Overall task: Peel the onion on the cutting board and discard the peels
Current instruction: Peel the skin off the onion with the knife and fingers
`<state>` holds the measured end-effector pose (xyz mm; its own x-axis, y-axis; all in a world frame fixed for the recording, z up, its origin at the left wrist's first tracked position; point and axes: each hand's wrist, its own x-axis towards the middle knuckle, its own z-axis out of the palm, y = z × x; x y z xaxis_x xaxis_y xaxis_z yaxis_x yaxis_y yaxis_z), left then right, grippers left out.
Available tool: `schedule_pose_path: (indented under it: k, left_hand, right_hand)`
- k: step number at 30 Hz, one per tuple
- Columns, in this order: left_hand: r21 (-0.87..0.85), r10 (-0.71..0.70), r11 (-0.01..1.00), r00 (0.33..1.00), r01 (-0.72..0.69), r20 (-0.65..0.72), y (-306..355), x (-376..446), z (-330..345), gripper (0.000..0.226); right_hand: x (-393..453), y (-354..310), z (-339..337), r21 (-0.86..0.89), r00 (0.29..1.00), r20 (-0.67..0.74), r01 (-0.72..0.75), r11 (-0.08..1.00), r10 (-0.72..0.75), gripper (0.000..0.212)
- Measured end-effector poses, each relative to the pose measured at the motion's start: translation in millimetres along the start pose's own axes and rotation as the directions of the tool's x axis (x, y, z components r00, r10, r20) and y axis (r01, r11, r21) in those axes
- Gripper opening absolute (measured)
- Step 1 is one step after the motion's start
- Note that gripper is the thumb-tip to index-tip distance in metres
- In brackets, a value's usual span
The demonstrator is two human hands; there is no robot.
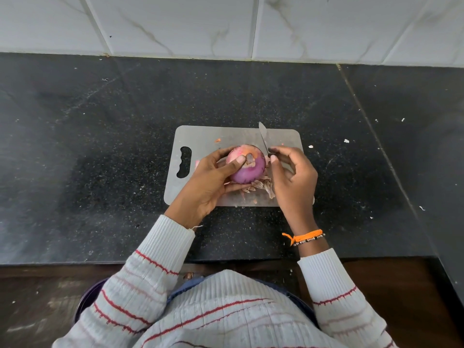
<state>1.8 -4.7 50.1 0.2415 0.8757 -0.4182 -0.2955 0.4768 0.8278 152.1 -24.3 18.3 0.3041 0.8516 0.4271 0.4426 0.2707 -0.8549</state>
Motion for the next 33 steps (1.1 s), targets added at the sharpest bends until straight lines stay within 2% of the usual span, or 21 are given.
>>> schedule_pose_path:
  k: [4, 10, 20, 25, 30, 33]
  left_hand:
    - [0.012, 0.004, 1.000, 0.999, -0.004, -0.033, -0.1, 1.5, -0.7, 0.036]
    - [0.095, 0.022, 0.995, 0.999, -0.018, -0.038, 0.9, 0.9, 0.1, 0.061]
    - [0.143, 0.036, 0.989, 0.998, -0.029, -0.051, 0.0, 2.4, 0.1, 0.054]
    - [0.134, 0.016, 0.991, 0.999, -0.009, -0.049, -1.5, 3.4, -1.1, 0.053]
    - [0.105, 0.005, 0.995, 0.999, 0.000, -0.049, 1.4, 3.8, -2.8, 0.041]
    - [0.101, 0.005, 0.995, 0.999, 0.000, -0.051, 2.0, 4.3, -2.5, 0.043]
  right_hand:
    - [3.8, -10.9, -5.5, 0.030, 0.987, 0.095, 0.126, 0.992, -0.128, 0.011]
    - [6.0, -4.5, -10.1, -0.041, 0.971, 0.133, 0.207, 0.977, -0.200, 0.008]
    - [7.7, -1.0, -8.3, -0.155, 0.944, 0.167, 0.311, 0.938, -0.286, 0.005]
    - [9.1, 2.7, -7.0, -0.138, 0.957, 0.173, 0.256, 0.957, -0.232, 0.003]
    - [5.2, 4.5, -7.0, 0.030, 0.993, 0.111, 0.048, 0.998, -0.051, 0.007]
    - [4.6, 2.5, -8.6, 0.067, 0.986, 0.155, 0.047, 0.997, -0.057, 0.011]
